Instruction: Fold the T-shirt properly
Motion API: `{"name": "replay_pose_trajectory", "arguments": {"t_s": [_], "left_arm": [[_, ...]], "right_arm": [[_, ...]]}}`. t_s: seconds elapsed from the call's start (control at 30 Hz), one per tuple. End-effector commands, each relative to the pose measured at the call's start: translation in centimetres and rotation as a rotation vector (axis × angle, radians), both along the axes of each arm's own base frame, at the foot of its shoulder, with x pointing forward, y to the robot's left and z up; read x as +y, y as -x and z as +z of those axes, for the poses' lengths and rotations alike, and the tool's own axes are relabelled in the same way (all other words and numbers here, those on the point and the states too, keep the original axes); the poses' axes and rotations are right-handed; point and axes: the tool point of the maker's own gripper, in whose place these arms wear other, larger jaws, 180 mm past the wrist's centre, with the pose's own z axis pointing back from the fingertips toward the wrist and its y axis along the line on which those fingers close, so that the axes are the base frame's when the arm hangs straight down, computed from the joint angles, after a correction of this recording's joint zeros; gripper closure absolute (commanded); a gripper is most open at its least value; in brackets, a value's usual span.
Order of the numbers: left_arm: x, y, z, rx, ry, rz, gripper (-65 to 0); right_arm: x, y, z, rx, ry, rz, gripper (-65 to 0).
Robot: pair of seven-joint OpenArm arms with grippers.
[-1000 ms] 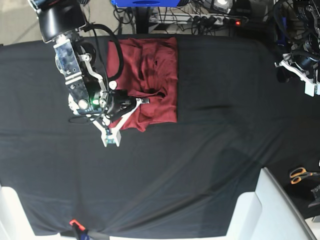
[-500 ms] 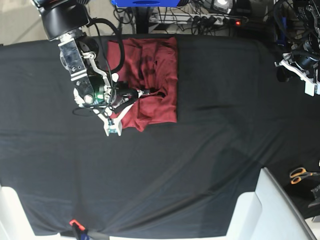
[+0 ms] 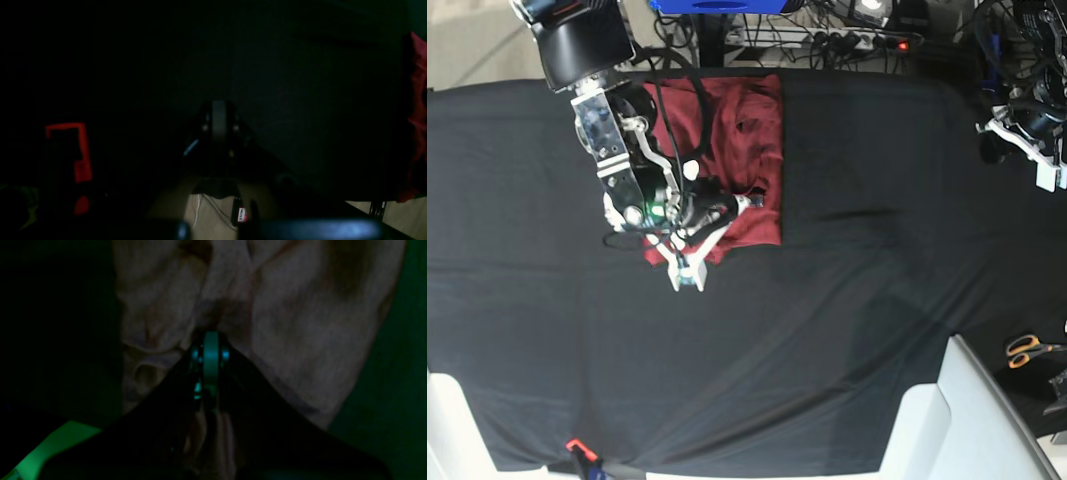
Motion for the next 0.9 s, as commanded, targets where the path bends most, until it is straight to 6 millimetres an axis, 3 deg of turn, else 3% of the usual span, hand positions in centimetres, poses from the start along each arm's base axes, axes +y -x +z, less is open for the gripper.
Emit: {"name": "replay_pose_trajectory", "arguments": {"t_s": [0.0, 0.2, 0.33, 0.6, 0.87], "left_arm": [[0.6, -0.7, 1.2, -0.037, -0.018, -0.007, 0.0], [0.6, -0.7, 1.2, -0.037, -0.018, -0.007, 0.0], [0.7, -0.6, 1.1, -0.035, -0.016, -0.005, 0.0], [0.7, -0.2, 0.3, -0.016, 0.002, 0.008, 0.0], [0.8, -0.2, 0.5, -0.019, -0.003, 0.007, 0.0]], "right_arm": [[1.5, -1.3, 1.6, -0.052, -0.031, 0.018, -0.2], [2.8, -2.0, 4.1, -0.126, -0.055, 0.05, -0.2], [0.1, -2.0, 5.0, -0.152, -0.013, 0.039, -0.2], [-5.9, -0.9, 1.6, -0.056, 0.069, -0.121, -0.2], [-6.5, 0.3, -1.4, -0.011, 0.1, -0.132, -0.2]]}}
